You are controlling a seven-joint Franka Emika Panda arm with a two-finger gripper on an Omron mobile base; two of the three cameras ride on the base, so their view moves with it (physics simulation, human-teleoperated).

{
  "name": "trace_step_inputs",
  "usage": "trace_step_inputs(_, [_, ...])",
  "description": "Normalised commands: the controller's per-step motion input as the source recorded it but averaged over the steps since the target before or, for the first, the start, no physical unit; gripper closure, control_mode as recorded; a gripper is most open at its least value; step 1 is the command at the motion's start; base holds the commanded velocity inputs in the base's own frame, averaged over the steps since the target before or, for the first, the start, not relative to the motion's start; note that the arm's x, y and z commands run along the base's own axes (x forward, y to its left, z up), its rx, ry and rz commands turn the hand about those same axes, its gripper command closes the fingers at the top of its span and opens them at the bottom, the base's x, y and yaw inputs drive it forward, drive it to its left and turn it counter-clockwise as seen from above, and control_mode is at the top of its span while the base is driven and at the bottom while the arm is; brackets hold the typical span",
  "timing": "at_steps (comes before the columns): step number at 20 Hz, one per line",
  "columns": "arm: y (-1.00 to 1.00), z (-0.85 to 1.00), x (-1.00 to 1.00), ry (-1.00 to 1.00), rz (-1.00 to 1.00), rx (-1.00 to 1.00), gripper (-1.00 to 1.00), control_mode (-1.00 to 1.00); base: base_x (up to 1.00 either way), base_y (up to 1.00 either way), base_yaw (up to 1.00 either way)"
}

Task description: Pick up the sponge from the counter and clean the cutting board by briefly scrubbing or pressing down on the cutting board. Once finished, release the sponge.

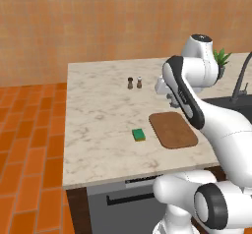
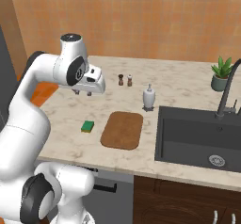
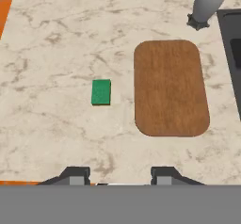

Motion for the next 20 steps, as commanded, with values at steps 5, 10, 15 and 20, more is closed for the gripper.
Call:
trace_step_inputs(5, [0.54,-0.23,0.02,0.0,0.0,-0.01,-1.0,-1.0,0.0,0.0,0.0])
trace_step_inputs(10, [0.84,-0.43,0.16,0.08,0.0,-0.03,-1.0,-1.0,0.0,0.0,0.0])
trace_step_inputs(15, [0.05,-0.1,0.03,0.05,0.0,0.0,-1.0,-1.0,0.0,0.0,0.0])
trace_step_inputs(20, [-0.05,-0.45,0.52,0.06,0.0,0.0,-1.0,-1.0,0.0,0.0,0.0])
